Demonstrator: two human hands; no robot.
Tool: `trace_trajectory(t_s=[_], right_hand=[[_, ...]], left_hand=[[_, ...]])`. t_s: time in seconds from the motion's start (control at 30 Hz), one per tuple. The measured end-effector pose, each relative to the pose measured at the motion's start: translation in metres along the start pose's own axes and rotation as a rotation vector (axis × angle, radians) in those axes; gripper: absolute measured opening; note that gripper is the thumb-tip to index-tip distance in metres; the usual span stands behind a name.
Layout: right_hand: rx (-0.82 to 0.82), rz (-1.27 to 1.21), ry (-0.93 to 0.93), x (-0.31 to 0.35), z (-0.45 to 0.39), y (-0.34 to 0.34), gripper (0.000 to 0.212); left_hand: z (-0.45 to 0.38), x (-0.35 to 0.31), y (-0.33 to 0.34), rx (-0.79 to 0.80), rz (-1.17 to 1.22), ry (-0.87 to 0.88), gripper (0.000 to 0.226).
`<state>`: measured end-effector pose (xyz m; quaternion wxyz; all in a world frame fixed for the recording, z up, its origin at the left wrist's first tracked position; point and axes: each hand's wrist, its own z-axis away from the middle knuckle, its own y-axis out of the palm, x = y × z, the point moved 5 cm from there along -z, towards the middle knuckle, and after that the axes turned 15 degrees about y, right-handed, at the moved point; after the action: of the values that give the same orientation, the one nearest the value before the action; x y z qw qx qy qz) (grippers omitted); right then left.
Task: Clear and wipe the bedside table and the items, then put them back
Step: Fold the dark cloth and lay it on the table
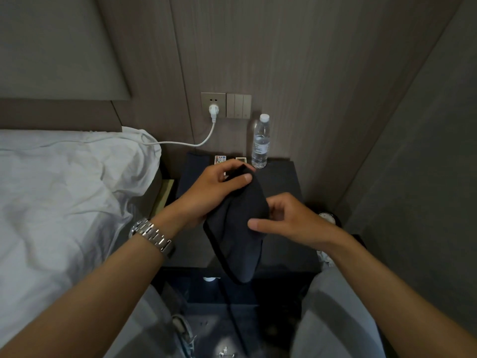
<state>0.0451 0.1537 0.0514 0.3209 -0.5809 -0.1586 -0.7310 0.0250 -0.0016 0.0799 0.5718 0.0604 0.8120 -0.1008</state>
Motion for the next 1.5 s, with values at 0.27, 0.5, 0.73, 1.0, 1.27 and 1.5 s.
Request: trace_trajectory(t_s=[0.27, 0.5, 0.73, 1.0, 1.27, 1.5], right_hand=[[-0.204, -0.398, 0.017, 0.001, -0.006, -0.018, 0.026], [-0.259, -0.559, 0.081, -0.004, -0.004, -0.034, 0.025], [-0.218, -0.447, 0.128, -0.014, 0.002, -0.042, 0.030], [-0.219, -0.381, 0.141, -0.017, 0.009, -0.047, 0.028], [-0.396, -0.271, 0.147, -0.015, 0.019, -0.061, 0.015], [-0.516, -0.289, 0.053, -0.007, 0.021, -0.070, 0.021]], left_hand=[[0.046, 0.054, 0.013, -0.216, 0.811, -0.745, 0.052], [0.050, 0.054, 0.034, -0.177, 0.821, -0.614, 0.071], [0.046, 0.038, 0.022, -0.344, 0.278, -0.340, 0.018], [0.043, 0.026, 0.037, -0.295, 0.454, -0.338, 0.032], [0.049, 0.024, 0.026, -0.398, 0.353, -0.248, 0.041], [0.047, 0.012, 0.016, -0.337, 0.259, -0.159, 0.052]])
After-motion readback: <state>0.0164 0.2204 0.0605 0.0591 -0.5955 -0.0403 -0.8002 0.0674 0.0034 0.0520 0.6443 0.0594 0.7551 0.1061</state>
